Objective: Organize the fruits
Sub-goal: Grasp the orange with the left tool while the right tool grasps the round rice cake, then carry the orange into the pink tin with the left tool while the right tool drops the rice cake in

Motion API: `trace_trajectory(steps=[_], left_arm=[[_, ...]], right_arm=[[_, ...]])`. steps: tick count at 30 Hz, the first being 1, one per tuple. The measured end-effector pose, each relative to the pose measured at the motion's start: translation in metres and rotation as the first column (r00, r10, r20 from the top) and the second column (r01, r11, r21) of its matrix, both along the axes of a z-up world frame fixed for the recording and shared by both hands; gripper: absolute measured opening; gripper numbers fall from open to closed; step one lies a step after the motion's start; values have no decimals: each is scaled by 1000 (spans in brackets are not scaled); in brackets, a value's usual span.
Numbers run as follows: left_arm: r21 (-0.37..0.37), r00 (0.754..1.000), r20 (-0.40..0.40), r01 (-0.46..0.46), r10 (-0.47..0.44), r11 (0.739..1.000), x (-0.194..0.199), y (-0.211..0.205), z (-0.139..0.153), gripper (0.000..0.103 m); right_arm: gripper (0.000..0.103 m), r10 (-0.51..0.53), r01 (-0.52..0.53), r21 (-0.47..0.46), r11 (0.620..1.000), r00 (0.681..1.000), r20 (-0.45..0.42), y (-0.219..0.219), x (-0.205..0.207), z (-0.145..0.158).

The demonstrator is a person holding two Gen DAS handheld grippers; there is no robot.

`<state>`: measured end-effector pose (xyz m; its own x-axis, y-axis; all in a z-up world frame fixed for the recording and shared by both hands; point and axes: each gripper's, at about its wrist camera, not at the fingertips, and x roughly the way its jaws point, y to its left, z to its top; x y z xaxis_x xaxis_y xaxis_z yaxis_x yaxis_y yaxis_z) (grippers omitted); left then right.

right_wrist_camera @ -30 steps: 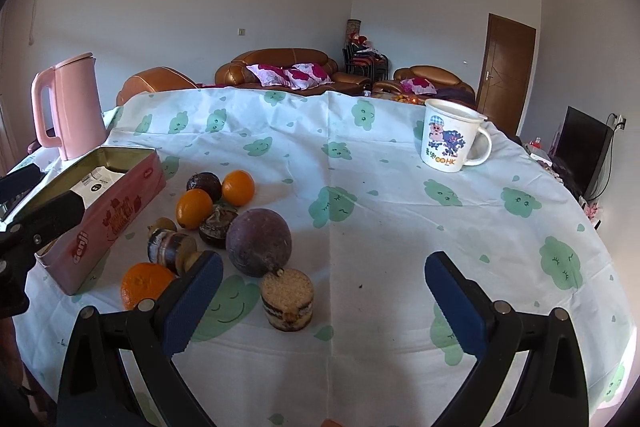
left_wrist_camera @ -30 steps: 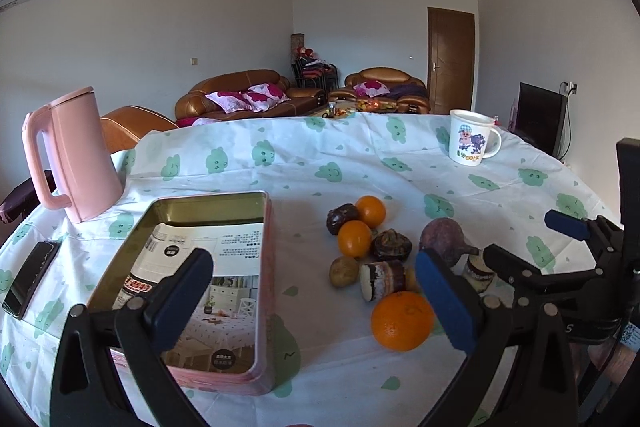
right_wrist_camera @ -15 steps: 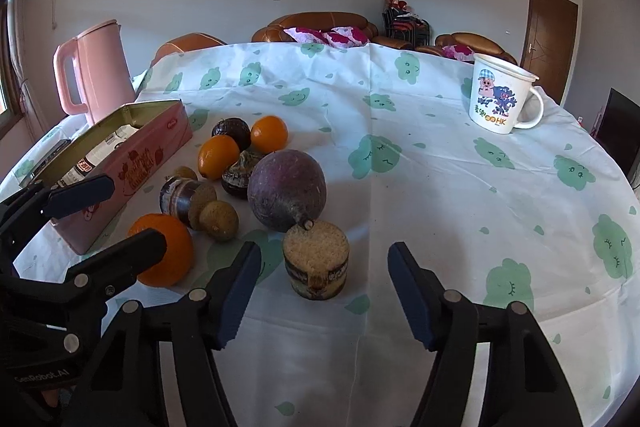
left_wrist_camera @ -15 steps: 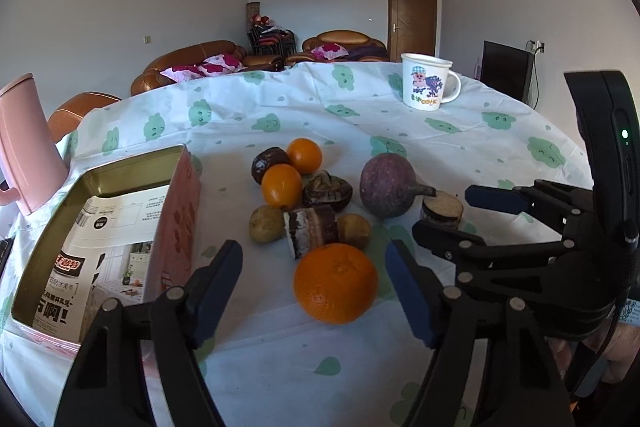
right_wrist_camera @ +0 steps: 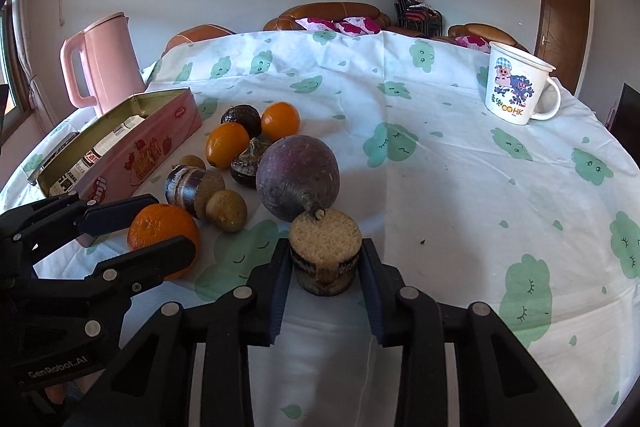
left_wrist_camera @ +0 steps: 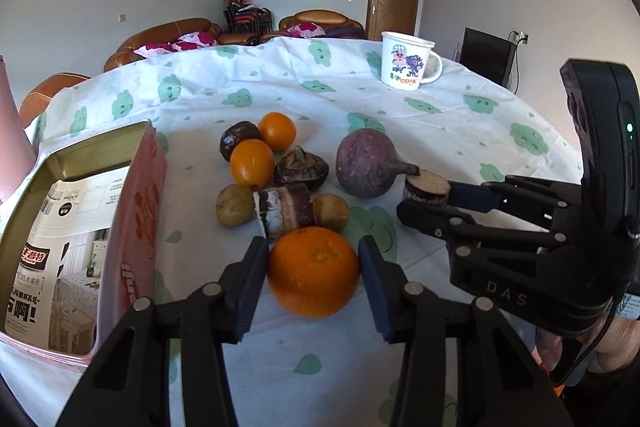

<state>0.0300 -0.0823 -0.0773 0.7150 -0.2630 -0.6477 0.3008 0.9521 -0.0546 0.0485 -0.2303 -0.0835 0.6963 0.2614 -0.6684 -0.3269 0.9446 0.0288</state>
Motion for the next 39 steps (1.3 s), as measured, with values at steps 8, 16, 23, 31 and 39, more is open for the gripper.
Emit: trace_trajectory(steps=[8,16,23,31,39], left_arm=[[-29,998,63,-11,13,1000,-8,6,5,47],[-50,991,128,-26,32,998,-15,11,11,47],[-49,983,172,-51,59,998,-19,14,15,47],[-29,971,226,-79,84,996,-24,16,21,47],[-20,961,259,-100,102,995,-27,18,26,47]], right_arm=[[35,3,-6,33,999,997,80,-4,-9,5],[35,31,-40,55,998,987,160,-6,-21,9],[35,56,-70,57,996,974,222,-5,-31,11],[35,66,-88,68,994,960,273,-7,-38,12],[35,70,-96,66,993,947,315,-7,-45,14]])
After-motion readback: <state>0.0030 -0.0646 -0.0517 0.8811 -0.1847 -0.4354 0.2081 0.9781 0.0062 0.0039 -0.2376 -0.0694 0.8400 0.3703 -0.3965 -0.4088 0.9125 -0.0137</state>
